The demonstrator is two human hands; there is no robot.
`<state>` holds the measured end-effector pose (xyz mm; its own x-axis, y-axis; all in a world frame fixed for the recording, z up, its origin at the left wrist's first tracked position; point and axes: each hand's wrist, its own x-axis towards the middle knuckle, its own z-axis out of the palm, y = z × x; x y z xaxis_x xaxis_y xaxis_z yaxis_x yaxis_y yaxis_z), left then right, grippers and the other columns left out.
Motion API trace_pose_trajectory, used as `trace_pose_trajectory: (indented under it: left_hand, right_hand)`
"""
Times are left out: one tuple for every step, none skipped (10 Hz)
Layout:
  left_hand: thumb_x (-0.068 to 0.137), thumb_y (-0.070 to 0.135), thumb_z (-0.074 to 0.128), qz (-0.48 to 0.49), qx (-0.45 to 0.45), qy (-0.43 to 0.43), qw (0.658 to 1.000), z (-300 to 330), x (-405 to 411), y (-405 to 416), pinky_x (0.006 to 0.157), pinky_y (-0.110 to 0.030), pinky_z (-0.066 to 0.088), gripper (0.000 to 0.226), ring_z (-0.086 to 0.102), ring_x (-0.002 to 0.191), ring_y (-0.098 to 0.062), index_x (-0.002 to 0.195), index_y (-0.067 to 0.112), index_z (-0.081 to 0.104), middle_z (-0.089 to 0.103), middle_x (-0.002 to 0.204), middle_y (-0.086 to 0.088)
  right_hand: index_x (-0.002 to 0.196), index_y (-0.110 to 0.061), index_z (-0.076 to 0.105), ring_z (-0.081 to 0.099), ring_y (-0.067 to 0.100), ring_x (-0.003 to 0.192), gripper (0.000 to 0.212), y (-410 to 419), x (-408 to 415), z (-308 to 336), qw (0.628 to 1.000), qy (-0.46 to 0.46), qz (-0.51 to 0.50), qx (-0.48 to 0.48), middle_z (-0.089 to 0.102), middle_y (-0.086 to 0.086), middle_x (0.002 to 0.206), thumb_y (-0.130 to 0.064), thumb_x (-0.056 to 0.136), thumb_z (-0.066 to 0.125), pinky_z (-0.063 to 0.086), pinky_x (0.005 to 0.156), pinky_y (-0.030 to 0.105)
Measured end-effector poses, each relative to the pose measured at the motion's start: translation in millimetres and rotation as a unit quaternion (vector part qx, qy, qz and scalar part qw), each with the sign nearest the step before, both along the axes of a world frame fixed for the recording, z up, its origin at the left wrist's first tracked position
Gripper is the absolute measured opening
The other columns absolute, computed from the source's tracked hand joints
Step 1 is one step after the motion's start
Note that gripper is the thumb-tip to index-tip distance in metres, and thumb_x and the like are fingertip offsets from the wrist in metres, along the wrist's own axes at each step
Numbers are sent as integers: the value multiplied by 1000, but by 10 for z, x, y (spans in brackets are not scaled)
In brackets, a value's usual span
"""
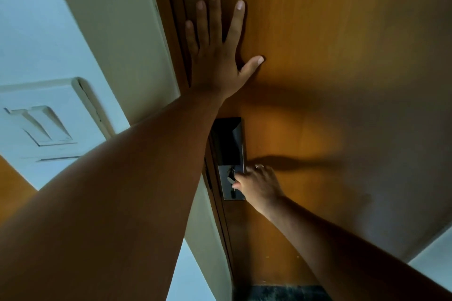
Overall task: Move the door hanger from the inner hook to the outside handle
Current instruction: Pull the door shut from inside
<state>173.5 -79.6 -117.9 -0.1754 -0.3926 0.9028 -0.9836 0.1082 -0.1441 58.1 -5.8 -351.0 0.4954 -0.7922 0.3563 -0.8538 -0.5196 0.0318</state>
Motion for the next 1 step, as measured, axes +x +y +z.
trace_pose_trajectory:
  left_hand:
    - [83, 79, 41, -8, 47, 3, 999, 24, -4, 99, 117, -63, 9, 95, 10, 149, -46, 155, 22, 18, 15, 162, -25]
  right_hand:
    - [113, -18, 61, 62, 30, 100, 41, -4, -103, 359, 997, -39, -34, -53, 65, 11, 112, -49, 95, 42, 49, 85, 42]
